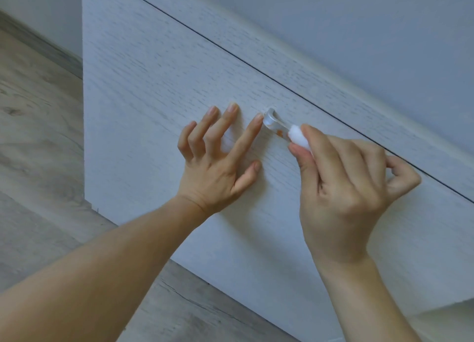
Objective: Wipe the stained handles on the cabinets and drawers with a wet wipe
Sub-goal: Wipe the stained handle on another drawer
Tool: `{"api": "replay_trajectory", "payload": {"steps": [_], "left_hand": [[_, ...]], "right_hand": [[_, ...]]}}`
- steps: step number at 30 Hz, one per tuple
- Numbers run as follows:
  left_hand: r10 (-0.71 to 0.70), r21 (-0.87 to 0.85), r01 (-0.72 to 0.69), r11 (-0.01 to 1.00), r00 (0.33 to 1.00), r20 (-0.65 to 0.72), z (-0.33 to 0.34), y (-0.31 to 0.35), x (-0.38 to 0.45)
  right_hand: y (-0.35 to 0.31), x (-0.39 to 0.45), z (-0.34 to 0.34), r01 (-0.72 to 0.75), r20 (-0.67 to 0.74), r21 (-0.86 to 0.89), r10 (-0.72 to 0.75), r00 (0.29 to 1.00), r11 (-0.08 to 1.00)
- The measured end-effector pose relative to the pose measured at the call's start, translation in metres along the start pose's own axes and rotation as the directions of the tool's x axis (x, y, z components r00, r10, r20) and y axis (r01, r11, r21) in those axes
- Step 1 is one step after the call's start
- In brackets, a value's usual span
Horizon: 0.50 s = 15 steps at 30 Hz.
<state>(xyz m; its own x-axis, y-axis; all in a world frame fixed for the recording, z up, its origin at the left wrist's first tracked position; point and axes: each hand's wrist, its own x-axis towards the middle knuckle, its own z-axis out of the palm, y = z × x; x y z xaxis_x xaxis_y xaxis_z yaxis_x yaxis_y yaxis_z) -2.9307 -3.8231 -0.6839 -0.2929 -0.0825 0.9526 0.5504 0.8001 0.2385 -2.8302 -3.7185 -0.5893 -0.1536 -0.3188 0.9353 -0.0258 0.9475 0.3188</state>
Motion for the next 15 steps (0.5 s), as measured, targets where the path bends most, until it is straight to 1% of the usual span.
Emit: {"api": "replay_trajectory", "payload": {"steps": [4,8,11,15], "left_hand": [[-0.025,-0.003,0.025,1.000,1.000,-0.015,0.0035,0.0033,0.0001],[-0.029,-0.007,0.029,1.000,0.999,-0.019,0.0049,0.0039,-0.0014],[-0.027,-0.016,0.026,1.000,0.999,-0.020,0.0053,0.0025,-0.0013],[-0.025,-0.030,0.025,0.999,0.999,-0.024,0.0054,0.0032,-0.0015]], "right_hand": [[-0.0047,0.0015,0.0026,-0.024,0.009,0.007,0.024,1.000,1.000],[-0.0054,-0.0010,-0.0003,-0.106,0.031,0.150,0.102,0.994,0.983],[-0.0068,0.0013,0.0037,-0.099,0.046,0.186,0.091,0.995,0.978],[-0.0078,0.0036,0.0088,-0.068,-0.002,0.219,0.070,0.998,0.973]]}}
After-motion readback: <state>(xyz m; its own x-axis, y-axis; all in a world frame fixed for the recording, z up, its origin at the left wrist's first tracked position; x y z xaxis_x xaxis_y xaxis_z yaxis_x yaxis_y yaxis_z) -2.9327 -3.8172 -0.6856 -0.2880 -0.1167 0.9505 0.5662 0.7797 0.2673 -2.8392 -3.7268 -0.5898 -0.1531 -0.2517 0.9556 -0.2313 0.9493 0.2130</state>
